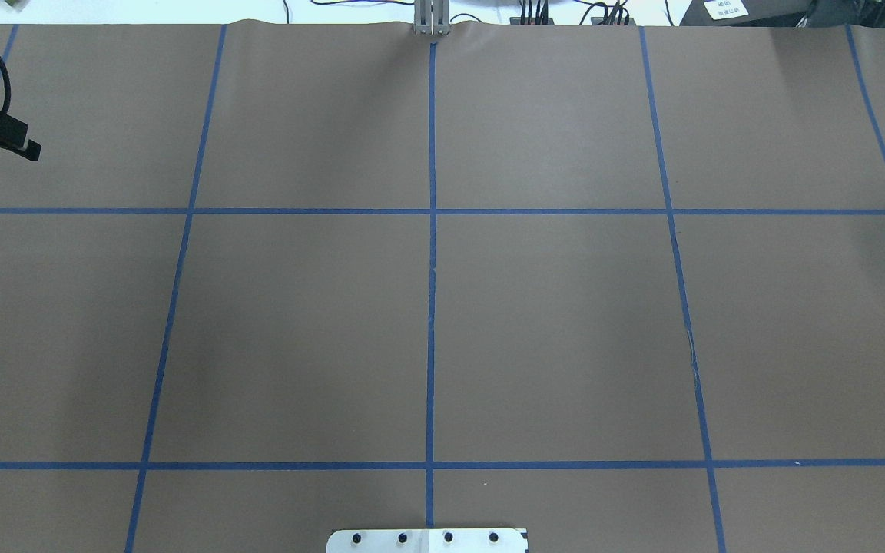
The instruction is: Left arm hands cup to right arm to dump lemon
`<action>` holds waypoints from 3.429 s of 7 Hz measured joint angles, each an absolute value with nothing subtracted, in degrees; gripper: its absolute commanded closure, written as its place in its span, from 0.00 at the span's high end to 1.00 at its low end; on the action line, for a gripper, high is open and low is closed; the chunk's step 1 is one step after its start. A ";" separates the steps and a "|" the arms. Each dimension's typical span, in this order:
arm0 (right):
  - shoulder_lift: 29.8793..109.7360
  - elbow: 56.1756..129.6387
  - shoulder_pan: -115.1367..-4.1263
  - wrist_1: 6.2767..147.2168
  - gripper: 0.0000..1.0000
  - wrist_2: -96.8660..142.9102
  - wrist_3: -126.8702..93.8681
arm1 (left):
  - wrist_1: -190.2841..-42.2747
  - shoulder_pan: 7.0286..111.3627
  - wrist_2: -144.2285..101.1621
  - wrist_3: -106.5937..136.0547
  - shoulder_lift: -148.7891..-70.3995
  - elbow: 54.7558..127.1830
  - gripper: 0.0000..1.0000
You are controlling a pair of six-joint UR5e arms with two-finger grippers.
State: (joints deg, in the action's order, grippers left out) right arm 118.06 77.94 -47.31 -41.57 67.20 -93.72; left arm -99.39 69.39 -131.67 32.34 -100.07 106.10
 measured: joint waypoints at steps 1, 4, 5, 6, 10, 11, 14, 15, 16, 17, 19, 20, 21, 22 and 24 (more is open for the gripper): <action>117.22 75.52 -47.71 -44.73 0.00 67.21 -99.70 | -99.40 69.38 -131.66 32.34 -100.10 106.19 1.00; 113.50 70.25 -49.33 -49.09 0.00 67.21 -115.89 | -99.40 69.35 -131.68 32.34 -100.29 106.41 1.00; 112.96 69.81 -49.60 -49.79 0.00 67.23 -120.51 | -99.40 69.35 -131.72 32.34 -100.42 106.43 1.00; 112.66 69.51 -49.98 -50.13 0.00 67.28 -124.96 | -99.41 69.35 -131.74 32.34 -100.54 106.43 1.00; 110.82 59.56 -52.03 -61.94 0.00 67.27 -138.45 | -99.37 69.26 -131.75 32.34 -100.98 106.36 1.00; 110.39 58.21 -53.09 -62.84 0.00 67.25 -142.27 | -99.38 69.26 -131.75 32.34 -101.06 106.35 1.00; 108.17 56.11 -55.72 -63.27 0.00 67.24 -154.06 | -99.40 69.26 -131.75 32.34 -101.21 106.35 1.00; 107.55 55.91 -56.38 -63.28 0.00 67.24 -156.98 | -99.41 69.26 -131.75 32.34 -101.20 106.36 1.00; 107.17 55.87 -57.16 -63.30 0.00 67.24 -159.96 | -99.40 69.26 -131.75 32.34 -101.18 106.38 1.00; 106.81 55.90 -58.17 -63.36 0.00 67.25 -163.20 | -99.40 69.26 -131.75 32.34 -101.17 106.37 1.00; 106.27 56.02 -59.14 -63.46 0.00 67.35 -166.71 | -99.36 69.23 -131.75 32.34 -101.16 106.35 1.00; 106.15 56.14 -59.31 -63.51 0.00 67.36 -167.14 | -99.38 69.21 -131.75 32.34 -101.16 106.35 1.00; 106.09 56.33 -59.42 -63.59 0.00 67.39 -167.66 | -99.40 69.23 -131.75 32.34 -101.17 106.35 1.00; 106.08 56.51 -59.54 -64.07 0.00 67.39 -168.88 | -99.40 69.25 -131.75 32.34 -101.19 106.35 1.00; 106.21 56.47 -59.63 -64.99 0.00 67.45 -170.16 | -99.40 69.25 -131.75 32.34 -101.18 106.35 1.00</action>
